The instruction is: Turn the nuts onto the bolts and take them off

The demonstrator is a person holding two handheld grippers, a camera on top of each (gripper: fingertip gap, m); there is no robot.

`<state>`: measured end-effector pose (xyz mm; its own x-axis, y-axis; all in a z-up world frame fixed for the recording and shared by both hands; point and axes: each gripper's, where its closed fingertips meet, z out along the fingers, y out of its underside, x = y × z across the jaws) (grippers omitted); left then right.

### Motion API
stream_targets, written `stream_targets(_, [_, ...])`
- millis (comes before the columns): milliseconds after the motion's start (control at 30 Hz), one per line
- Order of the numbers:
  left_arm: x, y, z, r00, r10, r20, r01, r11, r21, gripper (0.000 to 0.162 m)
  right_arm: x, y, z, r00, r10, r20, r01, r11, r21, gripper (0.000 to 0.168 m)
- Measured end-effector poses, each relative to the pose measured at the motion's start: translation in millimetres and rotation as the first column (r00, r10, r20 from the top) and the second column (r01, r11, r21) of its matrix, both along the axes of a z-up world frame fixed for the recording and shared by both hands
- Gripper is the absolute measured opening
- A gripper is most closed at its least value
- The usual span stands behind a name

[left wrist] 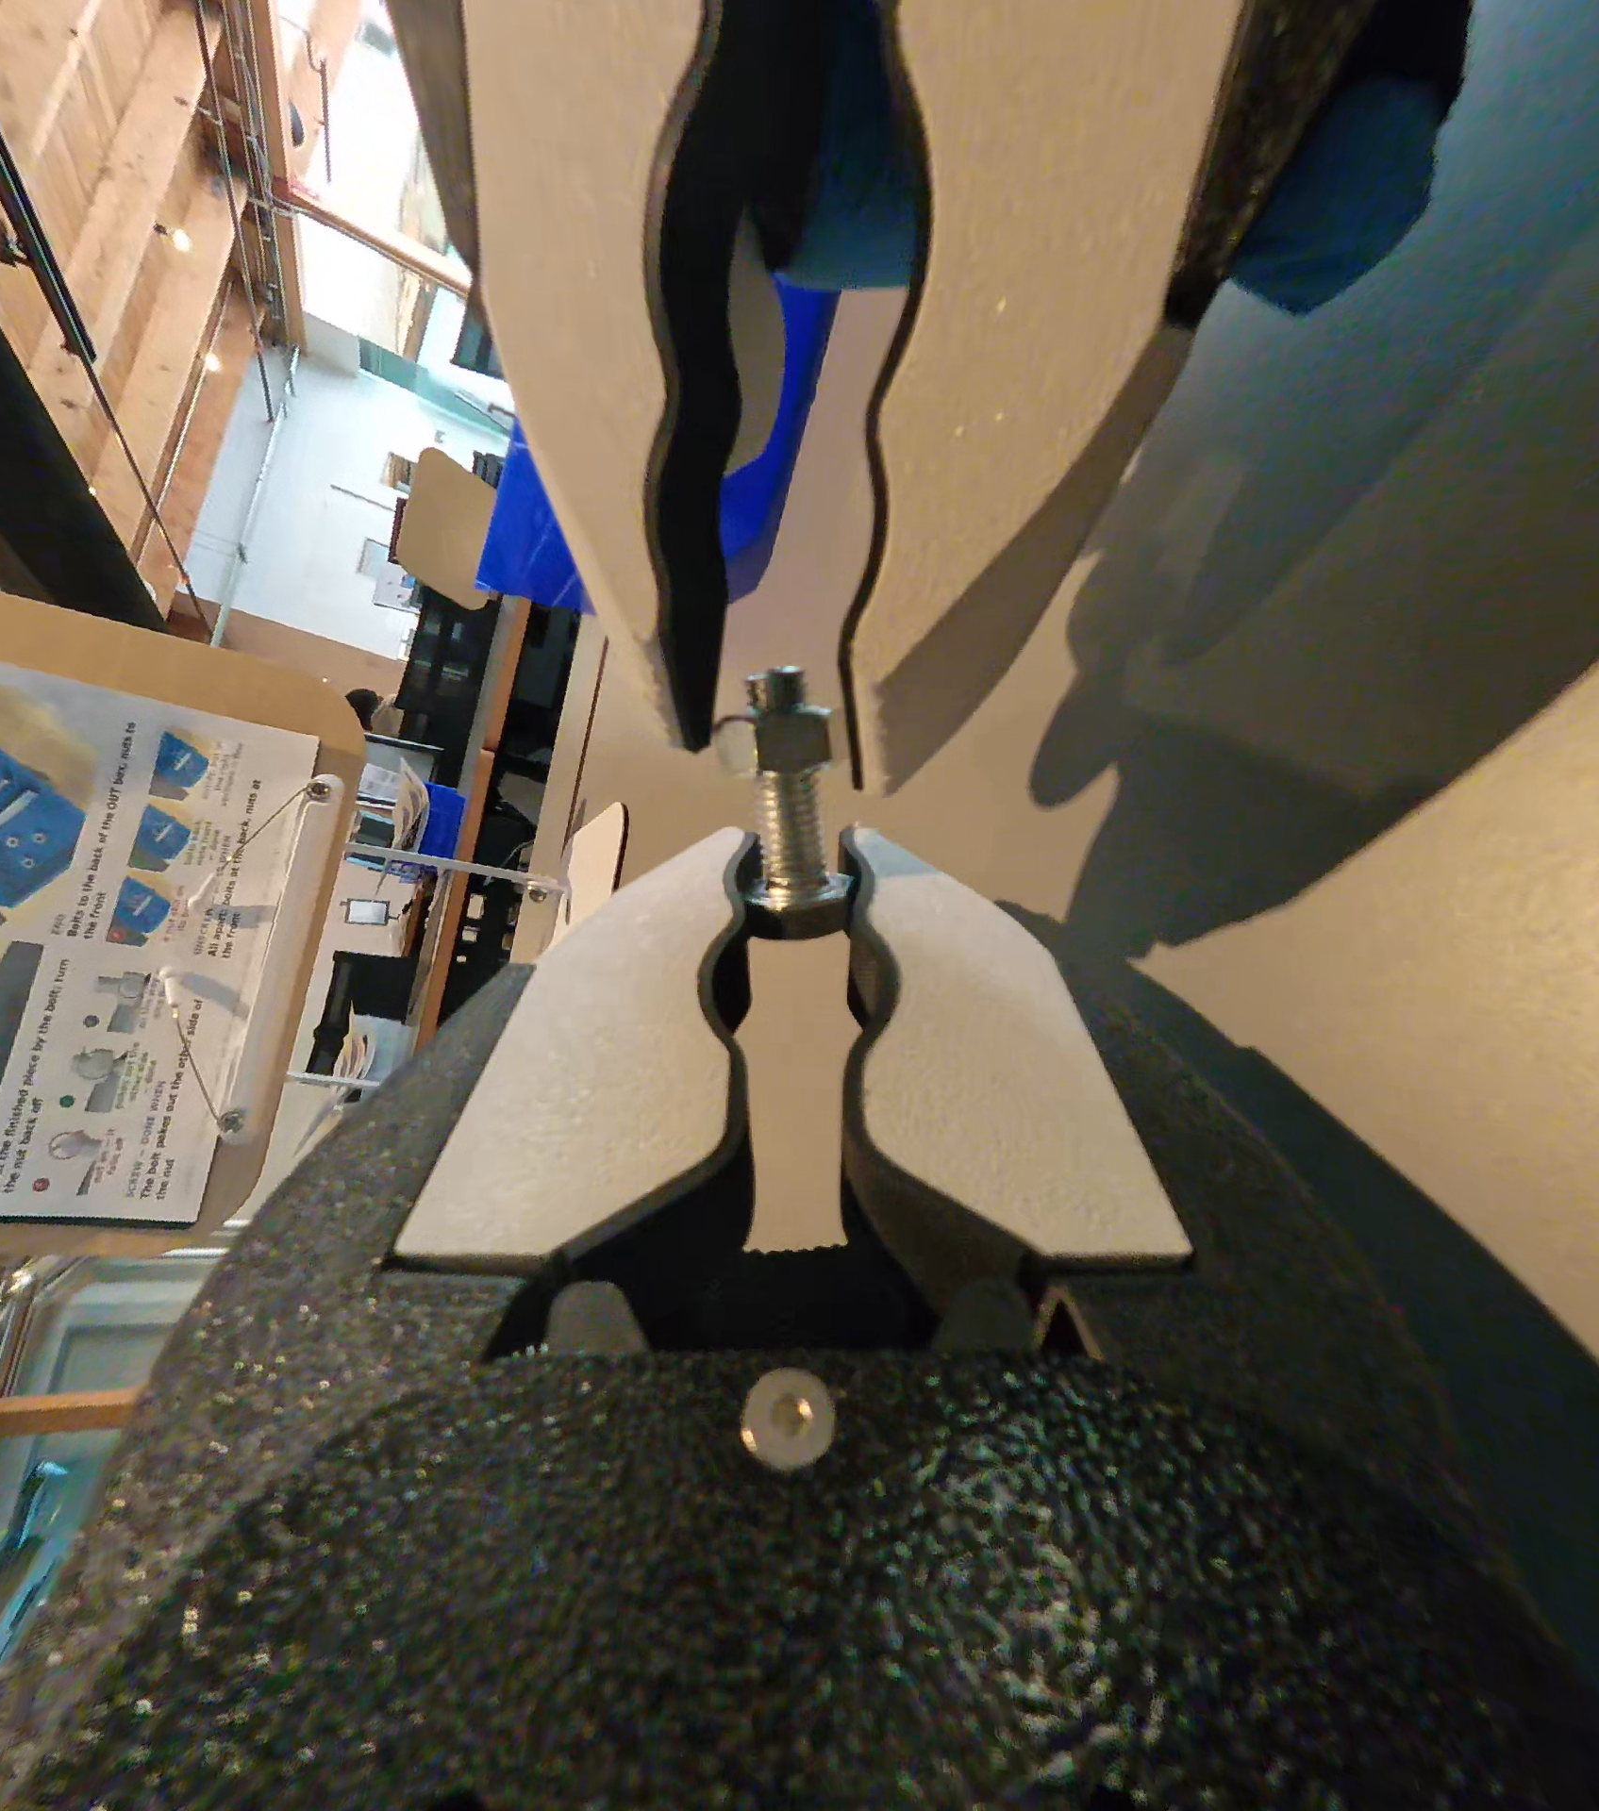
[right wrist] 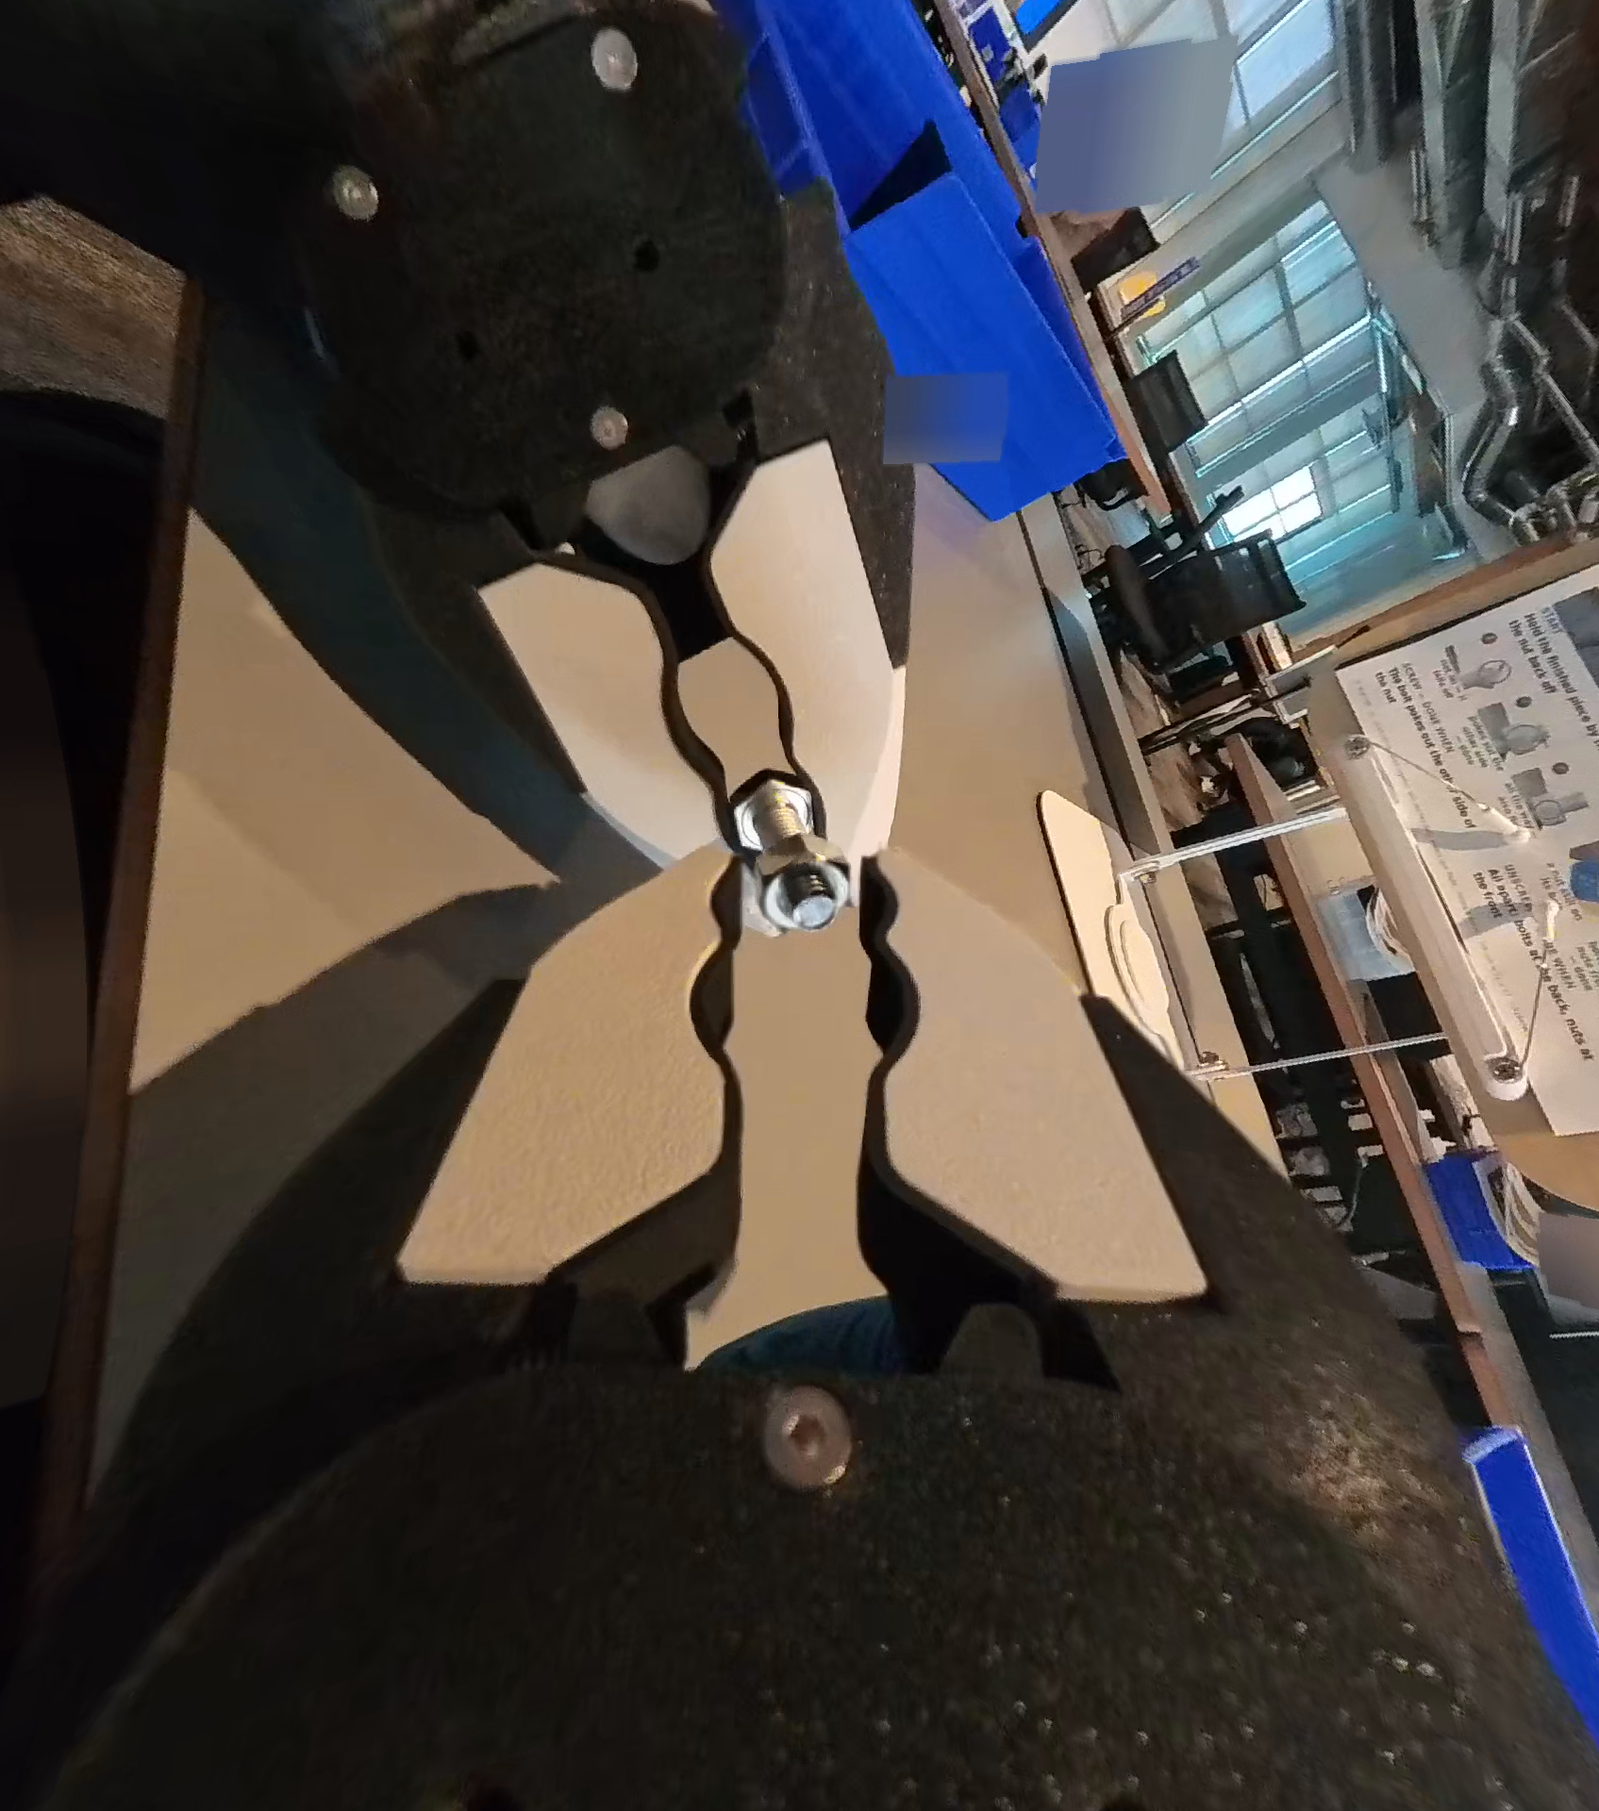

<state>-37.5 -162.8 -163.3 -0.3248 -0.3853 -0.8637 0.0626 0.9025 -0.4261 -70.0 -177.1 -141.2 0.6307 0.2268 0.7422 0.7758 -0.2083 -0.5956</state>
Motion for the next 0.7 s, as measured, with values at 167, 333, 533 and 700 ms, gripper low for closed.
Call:
stream_targets(167, [0, 0, 0, 1.000, 0.001, 0.012, -0.002, 1.000, 0.022, 0.015, 1, 2, -2, 1.000, -0.021, -0.022, 0.021, 1.000, -0.015, 0.018])
stream_targets(333, [3, 6, 5, 0.995, 0.050, 0.092, -0.062, 0.990, 0.128, 0.015, 5, 4, -3, 0.920, -0.126, -0.370, 0.084, 0.988, -0.126, 0.018])
stream_targets(533, [4, 9, 10, 0.987, 0.077, 0.143, -0.100, 0.981, 0.164, 0.015, 3, 5, 2, 0.361, -0.234, -0.903, -0.004, 0.968, -0.252, 0.017])
stream_targets(700, [5, 10, 9, 0.991, 0.084, 0.103, -0.094, 0.991, 0.098, 0.015, -1, 5, 7, 0.394, -0.147, -0.907, -0.056, 0.981, -0.184, 0.039])
